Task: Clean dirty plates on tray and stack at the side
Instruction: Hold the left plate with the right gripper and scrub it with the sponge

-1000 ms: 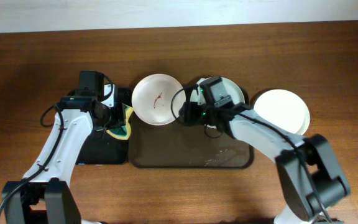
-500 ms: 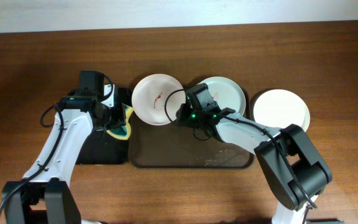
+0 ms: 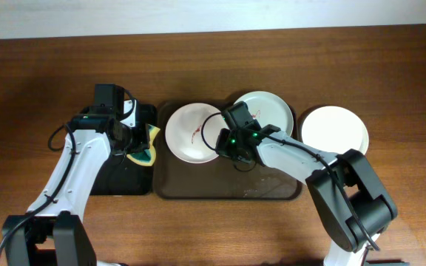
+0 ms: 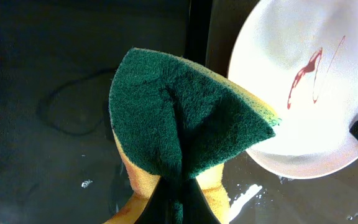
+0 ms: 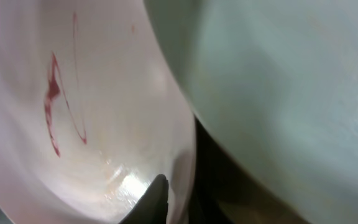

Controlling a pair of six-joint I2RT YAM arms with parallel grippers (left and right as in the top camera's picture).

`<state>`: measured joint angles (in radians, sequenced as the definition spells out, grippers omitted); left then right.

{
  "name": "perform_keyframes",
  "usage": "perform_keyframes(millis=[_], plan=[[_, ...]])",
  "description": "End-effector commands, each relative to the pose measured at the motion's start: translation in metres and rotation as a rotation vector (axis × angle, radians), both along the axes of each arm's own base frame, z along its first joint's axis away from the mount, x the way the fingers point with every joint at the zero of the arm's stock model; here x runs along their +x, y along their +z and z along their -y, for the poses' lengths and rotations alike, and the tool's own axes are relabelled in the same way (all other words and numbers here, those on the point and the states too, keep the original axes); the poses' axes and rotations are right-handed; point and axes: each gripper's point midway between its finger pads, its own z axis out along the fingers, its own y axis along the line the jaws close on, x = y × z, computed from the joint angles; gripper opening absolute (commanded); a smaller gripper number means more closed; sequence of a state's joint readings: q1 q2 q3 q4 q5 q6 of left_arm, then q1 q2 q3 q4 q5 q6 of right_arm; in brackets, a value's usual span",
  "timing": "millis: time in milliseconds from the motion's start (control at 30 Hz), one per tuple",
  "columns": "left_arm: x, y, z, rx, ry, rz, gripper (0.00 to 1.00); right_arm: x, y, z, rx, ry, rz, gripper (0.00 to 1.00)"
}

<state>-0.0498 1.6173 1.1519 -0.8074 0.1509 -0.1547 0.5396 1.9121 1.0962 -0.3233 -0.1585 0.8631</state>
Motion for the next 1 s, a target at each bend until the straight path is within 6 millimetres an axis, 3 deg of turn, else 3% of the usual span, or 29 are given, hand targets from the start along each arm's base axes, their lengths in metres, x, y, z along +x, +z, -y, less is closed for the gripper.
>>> perform_keyframes(millis=[0, 133, 300, 400, 533, 667, 767, 967], plan=[[0.004, 0.010, 0.004, -0.022, 0.000, 0.028, 0.00, -0.038, -0.024, 0.019, -0.114, 0.096, -0.118, 0.08], [0.003, 0.013, 0.020, -0.105, -0.031, 0.027, 0.00, -0.054, -0.028, 0.029, -0.166, 0.175, -0.164, 0.07], [-0.006, 0.016, 0.069, -0.167, -0.159, 0.025, 0.00, -0.055, -0.029, 0.030, -0.177, 0.217, -0.158, 0.08], [-0.007, 0.013, 0.097, -0.206, -0.133, 0.033, 0.00, -0.055, -0.029, 0.030, -0.177, 0.217, -0.158, 0.08], [-0.004, 0.002, 0.109, -0.272, -0.015, 0.033, 0.00, -0.055, -0.029, 0.030, -0.177, 0.217, -0.158, 0.12], [-0.005, -0.004, 0.135, -0.417, -0.121, 0.085, 0.00, -0.055, -0.029, 0.030, -0.177, 0.217, -0.157, 0.11], [-0.012, -0.018, 0.150, -0.515, -0.169, 0.063, 0.00, -0.055, -0.029, 0.030, -0.177, 0.217, -0.158, 0.12], [-0.023, -0.065, 0.157, -0.556, -0.164, -0.086, 0.00, -0.055, -0.028, 0.029, -0.171, 0.217, -0.156, 0.12]])
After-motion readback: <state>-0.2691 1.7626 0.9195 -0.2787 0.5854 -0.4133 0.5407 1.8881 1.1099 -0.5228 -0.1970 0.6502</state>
